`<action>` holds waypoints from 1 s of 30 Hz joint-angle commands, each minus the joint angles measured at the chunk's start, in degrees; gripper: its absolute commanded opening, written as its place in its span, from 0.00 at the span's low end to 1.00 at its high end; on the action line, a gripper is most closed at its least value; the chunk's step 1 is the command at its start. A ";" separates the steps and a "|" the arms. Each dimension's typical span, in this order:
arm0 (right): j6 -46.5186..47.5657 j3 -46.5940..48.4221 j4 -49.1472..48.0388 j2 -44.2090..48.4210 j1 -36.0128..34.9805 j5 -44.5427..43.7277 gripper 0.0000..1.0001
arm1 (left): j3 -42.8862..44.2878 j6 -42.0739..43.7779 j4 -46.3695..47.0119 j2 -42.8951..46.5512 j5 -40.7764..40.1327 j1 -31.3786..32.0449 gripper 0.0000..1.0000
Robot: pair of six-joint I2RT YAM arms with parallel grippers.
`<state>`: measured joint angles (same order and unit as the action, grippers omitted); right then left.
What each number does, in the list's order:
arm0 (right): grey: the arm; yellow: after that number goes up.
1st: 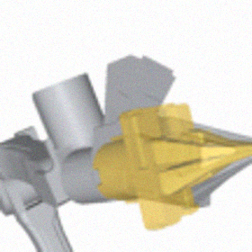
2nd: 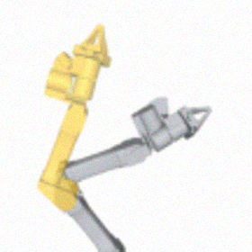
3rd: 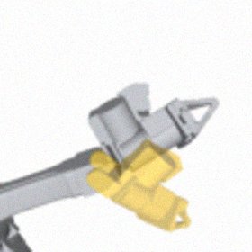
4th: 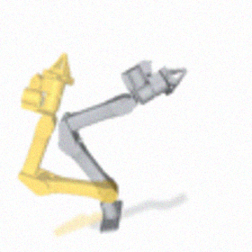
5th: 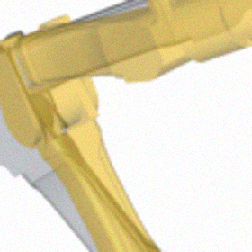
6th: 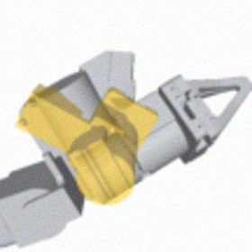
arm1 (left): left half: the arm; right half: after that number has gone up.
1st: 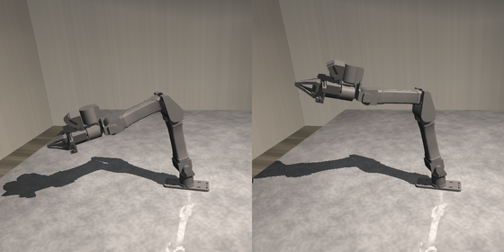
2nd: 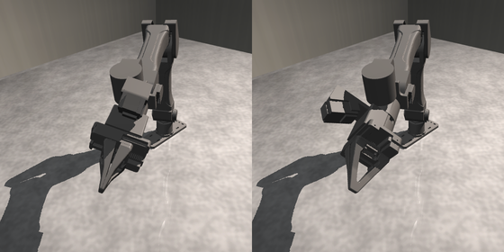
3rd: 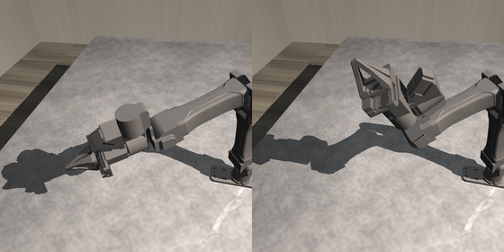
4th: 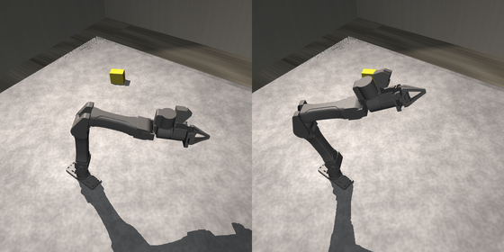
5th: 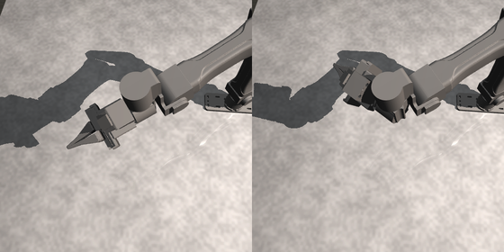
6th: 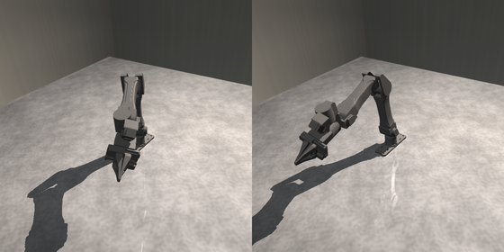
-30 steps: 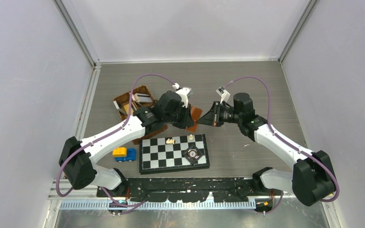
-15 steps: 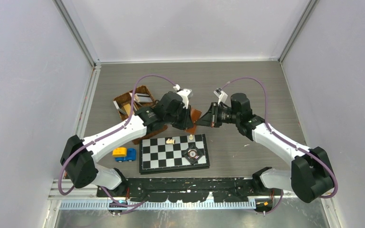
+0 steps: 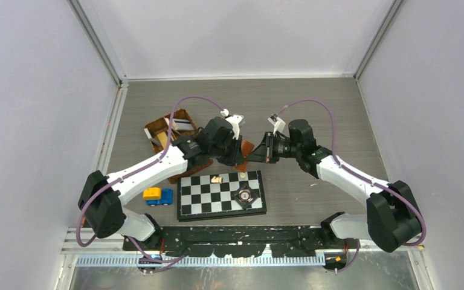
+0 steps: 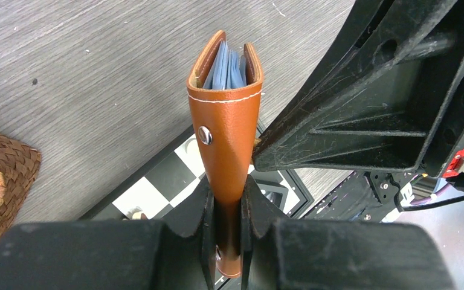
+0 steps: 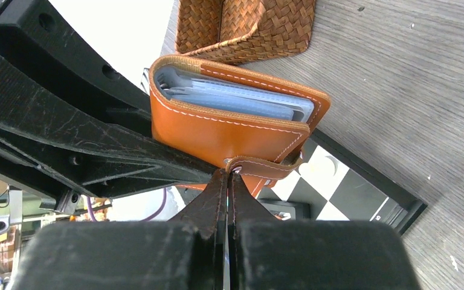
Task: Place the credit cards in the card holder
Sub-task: Close the card holder.
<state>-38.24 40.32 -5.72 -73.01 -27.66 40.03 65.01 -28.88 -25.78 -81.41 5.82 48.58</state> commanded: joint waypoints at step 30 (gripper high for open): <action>-8.08 4.20 -12.10 -3.17 -4.22 -7.67 0.01 | 3.37 4.31 7.86 -3.07 17.46 4.52 0.00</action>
<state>-43.99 40.32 -5.89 -75.79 -30.06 34.57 65.08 -23.70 -26.44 -84.01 6.61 48.25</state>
